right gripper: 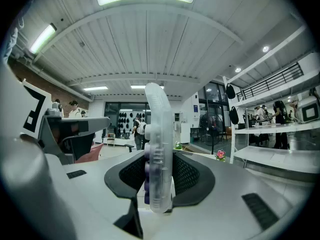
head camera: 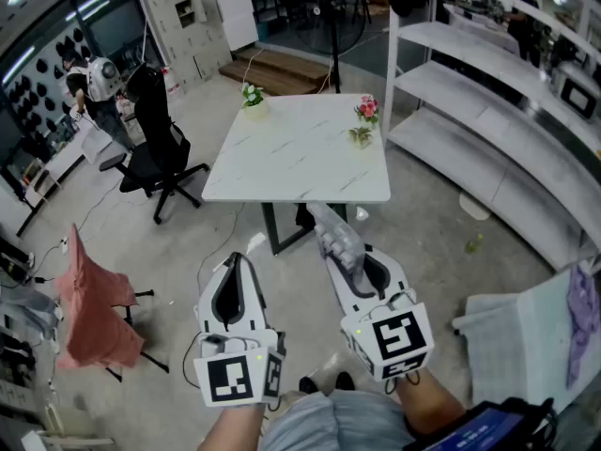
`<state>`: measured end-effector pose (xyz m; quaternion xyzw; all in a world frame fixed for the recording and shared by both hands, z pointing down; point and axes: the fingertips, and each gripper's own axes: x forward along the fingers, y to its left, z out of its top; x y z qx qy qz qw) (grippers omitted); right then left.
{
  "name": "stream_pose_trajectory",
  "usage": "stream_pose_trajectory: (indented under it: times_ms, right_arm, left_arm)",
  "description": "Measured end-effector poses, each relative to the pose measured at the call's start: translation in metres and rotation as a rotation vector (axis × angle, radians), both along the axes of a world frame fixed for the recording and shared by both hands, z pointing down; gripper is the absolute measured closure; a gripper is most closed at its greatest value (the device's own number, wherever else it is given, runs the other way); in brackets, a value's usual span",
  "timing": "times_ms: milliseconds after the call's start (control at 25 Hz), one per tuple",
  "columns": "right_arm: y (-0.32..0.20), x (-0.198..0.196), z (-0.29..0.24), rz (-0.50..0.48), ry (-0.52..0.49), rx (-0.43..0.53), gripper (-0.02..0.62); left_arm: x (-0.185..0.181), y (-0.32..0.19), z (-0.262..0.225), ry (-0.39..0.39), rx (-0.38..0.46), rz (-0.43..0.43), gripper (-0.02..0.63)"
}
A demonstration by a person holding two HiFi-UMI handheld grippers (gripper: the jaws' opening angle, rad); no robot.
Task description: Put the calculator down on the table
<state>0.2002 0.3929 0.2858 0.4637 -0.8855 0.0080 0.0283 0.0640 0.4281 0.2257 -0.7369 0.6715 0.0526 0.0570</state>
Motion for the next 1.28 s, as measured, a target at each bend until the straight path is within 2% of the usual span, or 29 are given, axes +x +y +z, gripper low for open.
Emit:
stream_pose_trajectory:
  times_ms: [320,760,1040,1280]
  right_arm:
    - [-0.001,0.007,-0.002,0.006,-0.028,0.001,0.451]
    - [-0.035,-0.009,0.022,-0.028,-0.021,-0.072,0.449]
    - [-0.091,-0.049,0.051,-0.043,-0.008,-0.119,0.449]
    - [-0.161,-0.093,0.055,-0.037,-0.003,-0.140,0.449]
  left_arm:
    - [0.002,0.000,0.003,-0.002,-0.009,-0.003,0.598]
    - [-0.029,-0.021,0.034,0.014,-0.086,-0.085,0.598]
    - [-0.071,-0.077,0.065,0.028,-0.140,-0.106,0.598]
    - [-0.114,-0.151,0.064,0.031,-0.135,-0.089,0.598]
